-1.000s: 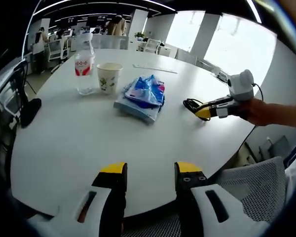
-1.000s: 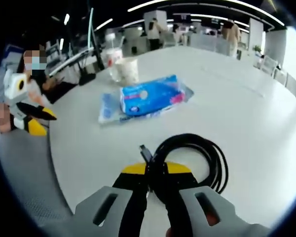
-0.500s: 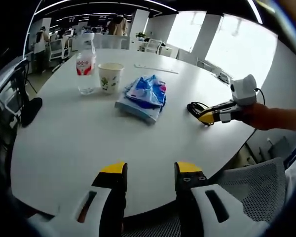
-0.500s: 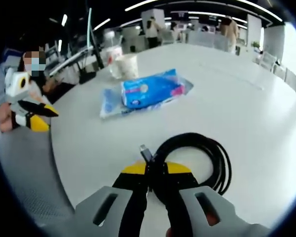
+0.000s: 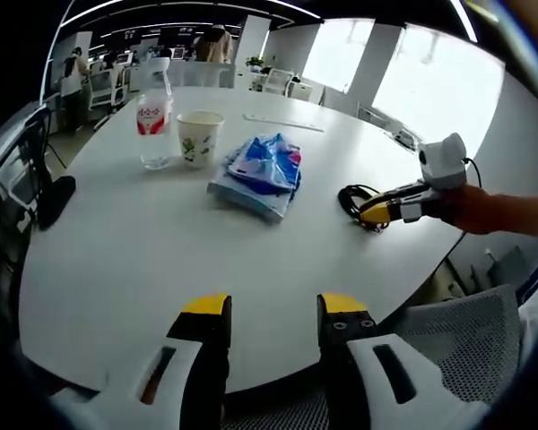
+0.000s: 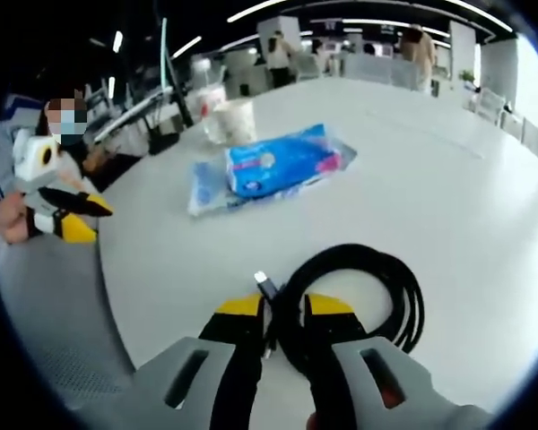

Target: Arrange the tabletop items into an orderly group along one side of the table until the central work area is clear of visible clutter.

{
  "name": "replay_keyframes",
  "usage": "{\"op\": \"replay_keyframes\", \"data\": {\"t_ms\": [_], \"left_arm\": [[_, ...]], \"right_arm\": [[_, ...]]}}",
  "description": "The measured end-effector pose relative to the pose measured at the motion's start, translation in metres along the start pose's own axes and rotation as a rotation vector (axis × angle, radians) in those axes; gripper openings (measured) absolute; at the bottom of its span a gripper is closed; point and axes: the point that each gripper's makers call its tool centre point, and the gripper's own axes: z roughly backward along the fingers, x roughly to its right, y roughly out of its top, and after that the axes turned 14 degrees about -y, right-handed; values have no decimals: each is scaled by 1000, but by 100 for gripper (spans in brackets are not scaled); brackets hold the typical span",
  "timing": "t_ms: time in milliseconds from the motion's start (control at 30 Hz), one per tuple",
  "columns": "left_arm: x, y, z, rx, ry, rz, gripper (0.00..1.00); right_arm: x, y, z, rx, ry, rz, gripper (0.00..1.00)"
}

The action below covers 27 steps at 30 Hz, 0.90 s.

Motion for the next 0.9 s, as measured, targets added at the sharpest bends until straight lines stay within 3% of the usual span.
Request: {"op": "replay_keyframes", "data": {"t_ms": [633, 900], "left_arm": [[-4, 0, 1, 8, 12, 20, 37], [-3, -1, 0, 2, 13, 21, 36]], "right_arm": [[1, 0, 13, 16, -15, -24, 14], [14, 22, 15, 54, -38, -27, 11]]}}
